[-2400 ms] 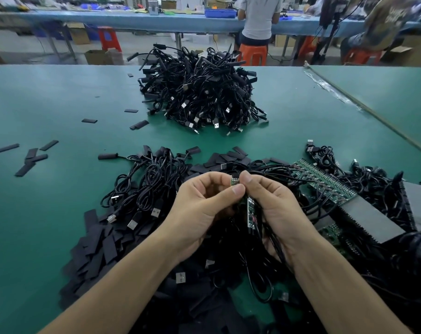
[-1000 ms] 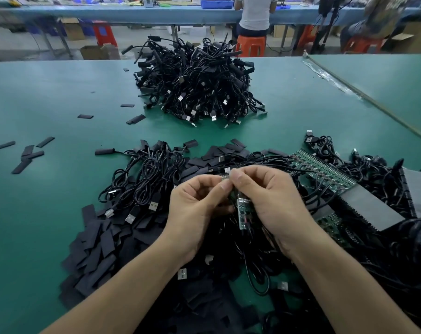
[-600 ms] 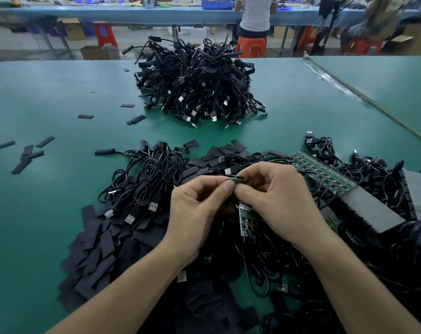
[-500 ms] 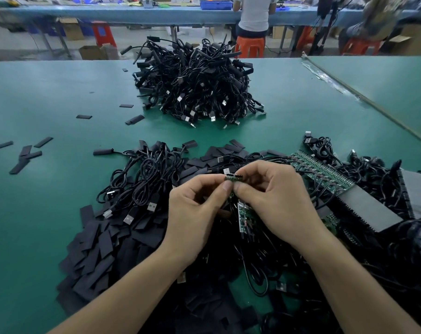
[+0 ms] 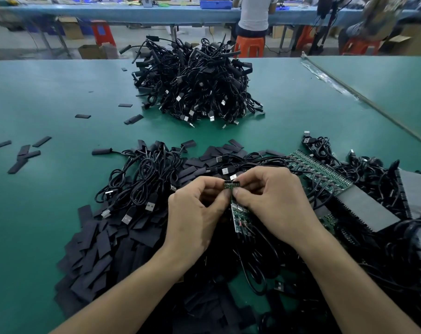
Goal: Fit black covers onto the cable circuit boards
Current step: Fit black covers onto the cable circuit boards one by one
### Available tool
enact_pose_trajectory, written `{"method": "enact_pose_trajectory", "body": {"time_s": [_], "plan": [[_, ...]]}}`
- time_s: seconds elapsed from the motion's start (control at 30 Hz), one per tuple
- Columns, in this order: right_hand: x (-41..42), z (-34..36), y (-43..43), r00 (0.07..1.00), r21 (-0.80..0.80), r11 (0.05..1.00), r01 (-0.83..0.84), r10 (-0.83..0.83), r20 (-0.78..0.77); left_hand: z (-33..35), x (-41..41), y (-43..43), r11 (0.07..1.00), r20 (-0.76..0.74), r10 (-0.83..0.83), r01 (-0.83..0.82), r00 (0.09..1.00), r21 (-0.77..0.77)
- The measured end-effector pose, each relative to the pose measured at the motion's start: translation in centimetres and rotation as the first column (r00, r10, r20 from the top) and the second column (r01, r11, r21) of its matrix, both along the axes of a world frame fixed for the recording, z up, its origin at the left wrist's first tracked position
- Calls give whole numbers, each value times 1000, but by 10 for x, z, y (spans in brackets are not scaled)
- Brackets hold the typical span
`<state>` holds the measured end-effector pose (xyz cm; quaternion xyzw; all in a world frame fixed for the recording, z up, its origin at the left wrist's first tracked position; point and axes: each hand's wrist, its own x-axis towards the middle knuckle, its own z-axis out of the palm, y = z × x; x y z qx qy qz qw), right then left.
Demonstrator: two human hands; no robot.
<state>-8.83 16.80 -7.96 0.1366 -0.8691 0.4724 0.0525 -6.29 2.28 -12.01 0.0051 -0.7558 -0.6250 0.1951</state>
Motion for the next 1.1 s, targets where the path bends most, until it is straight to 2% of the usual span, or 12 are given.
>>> {"method": "enact_pose_trajectory", "body": {"time_s": [0.2, 0.4, 0.57, 0.63, 0.7, 0.77, 0.9, 1.0, 1.1], "plan": [[3, 0, -2, 996, 42, 999, 24, -20, -87, -2, 1, 0, 1000, 32, 0, 1, 999, -23], [5, -4, -7, 985, 116, 990, 76, -56, -163, 1, 3, 0, 983, -22, 48, -51, 999, -174], [10, -10, -12, 964, 147, 980, 132, -93, -247, 3, 5, 2, 975, -35, 72, -78, 997, -210], [9, -12, -10, 965, 131, 983, 128, -93, -244, 5, 5, 1, 981, -16, 75, -77, 997, -178], [5, -12, -5, 990, 25, 998, 59, -55, -132, 6, 4, 0, 999, 34, 31, -30, 999, -45], [1, -10, 0, 998, -161, 986, -38, 44, 37, 9, 2, -2, 993, 54, -50, 44, 997, 106], [-2, -7, 4, 950, -473, 877, -83, 213, 227, 12, 3, -5, 934, 46, -215, 192, 975, 302], [-1, -4, 5, 885, -586, 800, -127, 359, 298, 16, 3, -7, 916, 60, -252, 218, 966, 336], [-1, -1, 4, 870, -598, 790, -136, 383, 309, 19, 4, -8, 912, 65, -255, 218, 965, 349]]}}
